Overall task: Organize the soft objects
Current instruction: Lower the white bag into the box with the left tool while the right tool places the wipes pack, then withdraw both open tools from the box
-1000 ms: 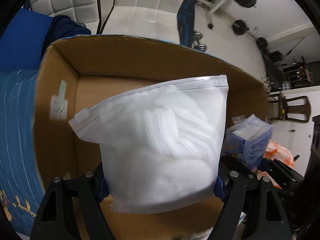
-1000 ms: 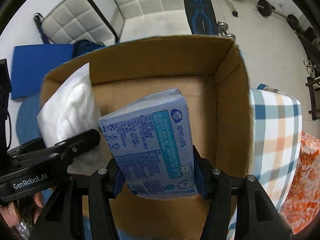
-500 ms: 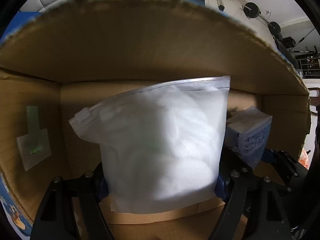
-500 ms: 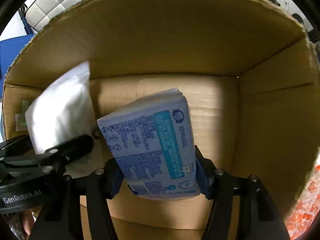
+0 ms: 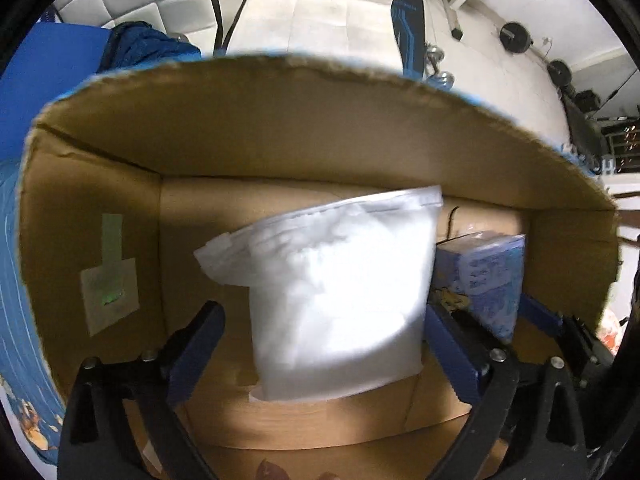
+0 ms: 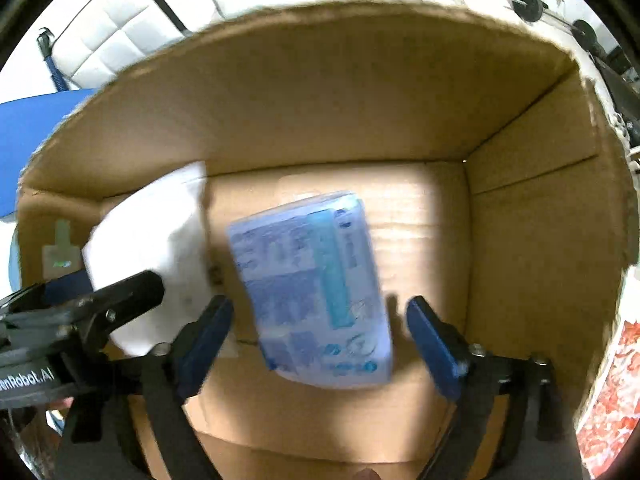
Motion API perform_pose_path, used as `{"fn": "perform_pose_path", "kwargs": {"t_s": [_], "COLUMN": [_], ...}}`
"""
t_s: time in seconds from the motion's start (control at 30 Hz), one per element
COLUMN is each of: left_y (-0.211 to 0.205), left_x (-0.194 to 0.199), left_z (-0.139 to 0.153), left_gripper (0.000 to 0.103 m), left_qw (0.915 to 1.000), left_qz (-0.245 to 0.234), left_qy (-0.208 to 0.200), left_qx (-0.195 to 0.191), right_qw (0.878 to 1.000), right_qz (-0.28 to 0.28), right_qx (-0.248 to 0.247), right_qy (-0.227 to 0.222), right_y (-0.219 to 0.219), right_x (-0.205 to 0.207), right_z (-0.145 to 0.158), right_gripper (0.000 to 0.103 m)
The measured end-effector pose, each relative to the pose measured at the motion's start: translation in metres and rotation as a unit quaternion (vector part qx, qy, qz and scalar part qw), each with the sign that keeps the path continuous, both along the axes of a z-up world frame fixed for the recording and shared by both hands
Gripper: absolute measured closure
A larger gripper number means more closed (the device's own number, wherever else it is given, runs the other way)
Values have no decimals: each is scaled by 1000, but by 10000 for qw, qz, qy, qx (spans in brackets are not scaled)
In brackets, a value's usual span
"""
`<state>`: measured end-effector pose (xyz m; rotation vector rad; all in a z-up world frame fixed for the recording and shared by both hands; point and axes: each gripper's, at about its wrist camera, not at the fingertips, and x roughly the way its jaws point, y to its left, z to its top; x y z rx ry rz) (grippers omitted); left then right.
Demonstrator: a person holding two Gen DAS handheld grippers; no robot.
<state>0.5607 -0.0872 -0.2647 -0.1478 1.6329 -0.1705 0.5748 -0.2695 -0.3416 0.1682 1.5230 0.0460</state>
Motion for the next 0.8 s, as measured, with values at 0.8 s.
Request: {"fn": "perform_pose_path", "kwargs": {"t_s": [0.8], "left_y": [14], "left_x": [-118], "left_z": [94], "left_gripper": [1], "left_qw": [9806], "left_qz": [122], "left_qy": [-1878], "left_qx": [545], "right_qw": [9923], "right_qz": [30], "right_qx": [-723], "right_qy": [-1005], "right_y": [18], "right_x": [-123], "right_z": [87], "right_gripper": [0]}}
